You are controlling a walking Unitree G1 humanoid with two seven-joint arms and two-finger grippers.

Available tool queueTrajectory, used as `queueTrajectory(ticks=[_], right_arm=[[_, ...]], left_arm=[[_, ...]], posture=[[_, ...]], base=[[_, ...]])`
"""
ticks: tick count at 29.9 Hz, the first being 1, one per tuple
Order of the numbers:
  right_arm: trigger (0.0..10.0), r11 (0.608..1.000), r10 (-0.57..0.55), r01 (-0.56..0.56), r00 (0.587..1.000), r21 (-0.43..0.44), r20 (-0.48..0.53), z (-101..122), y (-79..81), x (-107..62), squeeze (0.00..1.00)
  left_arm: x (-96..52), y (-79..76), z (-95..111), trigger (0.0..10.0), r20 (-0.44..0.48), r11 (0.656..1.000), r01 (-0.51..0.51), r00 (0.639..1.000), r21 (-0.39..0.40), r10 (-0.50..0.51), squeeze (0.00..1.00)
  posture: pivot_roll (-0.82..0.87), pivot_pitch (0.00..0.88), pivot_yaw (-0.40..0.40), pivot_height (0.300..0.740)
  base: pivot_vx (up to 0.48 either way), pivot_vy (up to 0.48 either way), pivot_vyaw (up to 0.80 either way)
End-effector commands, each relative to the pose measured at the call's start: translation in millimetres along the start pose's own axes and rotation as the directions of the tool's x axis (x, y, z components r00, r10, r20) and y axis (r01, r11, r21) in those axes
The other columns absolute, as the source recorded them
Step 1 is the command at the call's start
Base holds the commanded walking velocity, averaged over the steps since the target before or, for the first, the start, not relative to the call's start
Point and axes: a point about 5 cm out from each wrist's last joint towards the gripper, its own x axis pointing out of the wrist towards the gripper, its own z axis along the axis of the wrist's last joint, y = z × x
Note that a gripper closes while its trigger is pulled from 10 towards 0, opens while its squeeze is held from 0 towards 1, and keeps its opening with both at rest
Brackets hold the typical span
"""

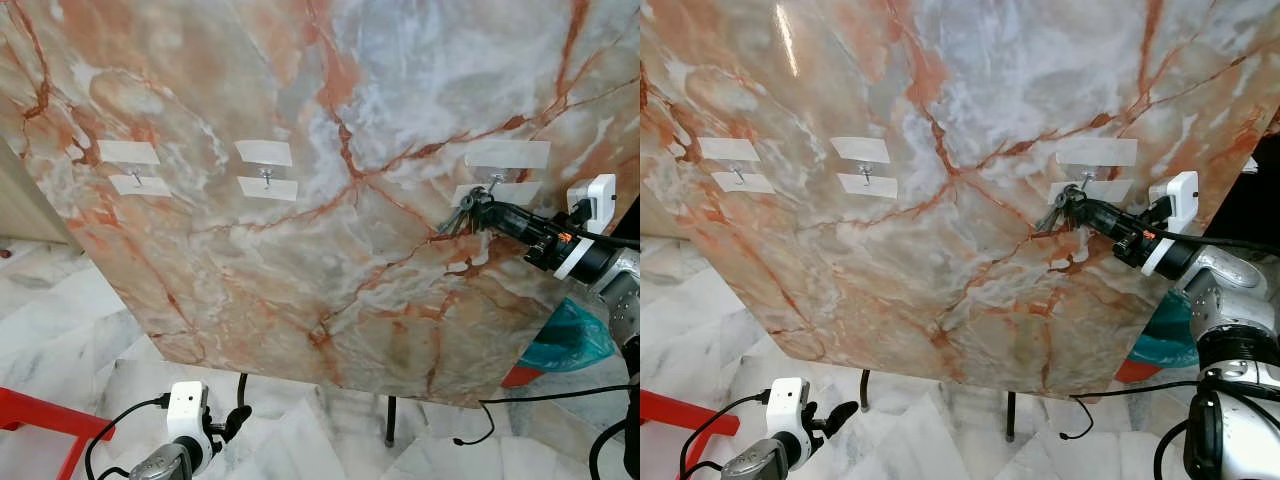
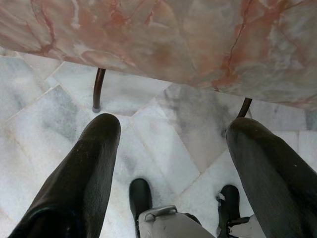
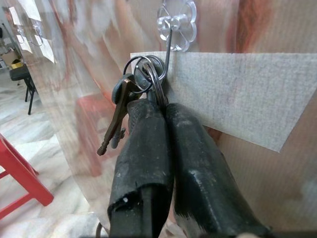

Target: Hang keys on a hook

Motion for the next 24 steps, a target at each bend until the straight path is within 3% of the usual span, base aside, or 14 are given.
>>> queueTrajectory(ticks=[1, 2, 3, 24], right_arm=[[10.0, 1.0, -0.005, 0.005, 1.0, -0.009, -0.015, -1.2, -0.1, 0.8, 0.3], [10.0, 1.0, -0.005, 0.005, 1.0, -0.009, -0.015, -1.2, -0.1, 0.8, 0.3], [10.0, 1.0, -0.004, 0.004, 1.0, -0.011, -0.016, -1.2, -0.1, 0.8, 0.97], [10.0, 0.999, -0.015, 0.014, 0.999, -0.034, -0.039, -3.0, -0.7, -1.5, 1.0]], left_arm=[[-1.8, 4.5, -0.7, 10.0, -0.014, 1.0, -0.008, 1.0, 0.012, 0.008, 0.0], [-1.8, 4.5, -0.7, 10.0, -0.014, 1.0, -0.008, 1.0, 0.012, 0.008, 0.0], [-1.8, 4.5, -0.7, 10.0, -0.014, 1.0, -0.008, 1.0, 0.012, 0.008, 0.0], [-1.8, 4.1, -1.0, 10.0, -0.014, 1.0, -0.006, 1.0, 0.013, 0.006, 0.0]], posture=[[0.08, 0.068, 0.075, 0.74], [0.08, 0.068, 0.075, 0.74], [0.08, 0.068, 0.075, 0.74], [0.07, 0.075, 0.076, 0.74]], base=[[0.0, 0.0, 0.0], [0.0, 0.0, 0.0], [0.0, 0.0, 0.0], [0.0, 0.0, 0.0]])
